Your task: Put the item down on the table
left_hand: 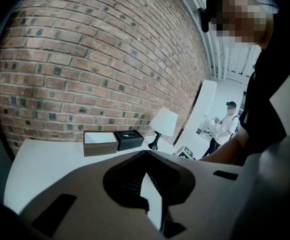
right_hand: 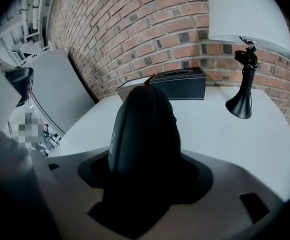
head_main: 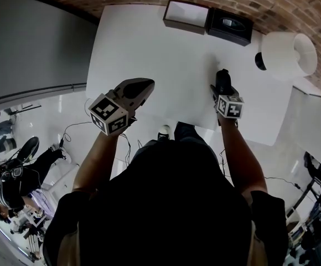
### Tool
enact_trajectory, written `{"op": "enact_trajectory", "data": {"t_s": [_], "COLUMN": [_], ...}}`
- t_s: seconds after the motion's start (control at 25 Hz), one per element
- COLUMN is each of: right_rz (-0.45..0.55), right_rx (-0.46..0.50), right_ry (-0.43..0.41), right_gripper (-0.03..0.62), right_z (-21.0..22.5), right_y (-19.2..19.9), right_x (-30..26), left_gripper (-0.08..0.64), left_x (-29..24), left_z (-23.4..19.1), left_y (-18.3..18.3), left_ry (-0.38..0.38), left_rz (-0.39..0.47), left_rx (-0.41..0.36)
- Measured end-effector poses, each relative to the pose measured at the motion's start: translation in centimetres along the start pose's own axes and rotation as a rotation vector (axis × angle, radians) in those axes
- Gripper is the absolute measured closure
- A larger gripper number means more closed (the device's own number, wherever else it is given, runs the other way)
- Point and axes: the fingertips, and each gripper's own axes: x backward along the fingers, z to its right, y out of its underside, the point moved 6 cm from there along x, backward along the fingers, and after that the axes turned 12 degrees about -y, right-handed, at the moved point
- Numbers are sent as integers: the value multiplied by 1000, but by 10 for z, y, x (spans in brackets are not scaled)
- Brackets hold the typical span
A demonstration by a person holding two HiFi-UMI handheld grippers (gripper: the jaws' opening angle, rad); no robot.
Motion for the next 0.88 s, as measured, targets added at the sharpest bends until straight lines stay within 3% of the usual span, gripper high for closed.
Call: {"op": "enact_trajectory", "data": {"t_s": [0.88], "right_rz": [11], "right_rx": [80], "right_ry": [-8], "right_gripper": [278], "right_z": [18], "right_y": [30], "right_x": [-44], "left_gripper": [543], "left_x": [-13], "left_z": [0], "left_y": [28], "left_ry": [-2], "left_rz": [-58], "left_rx": [42]}}
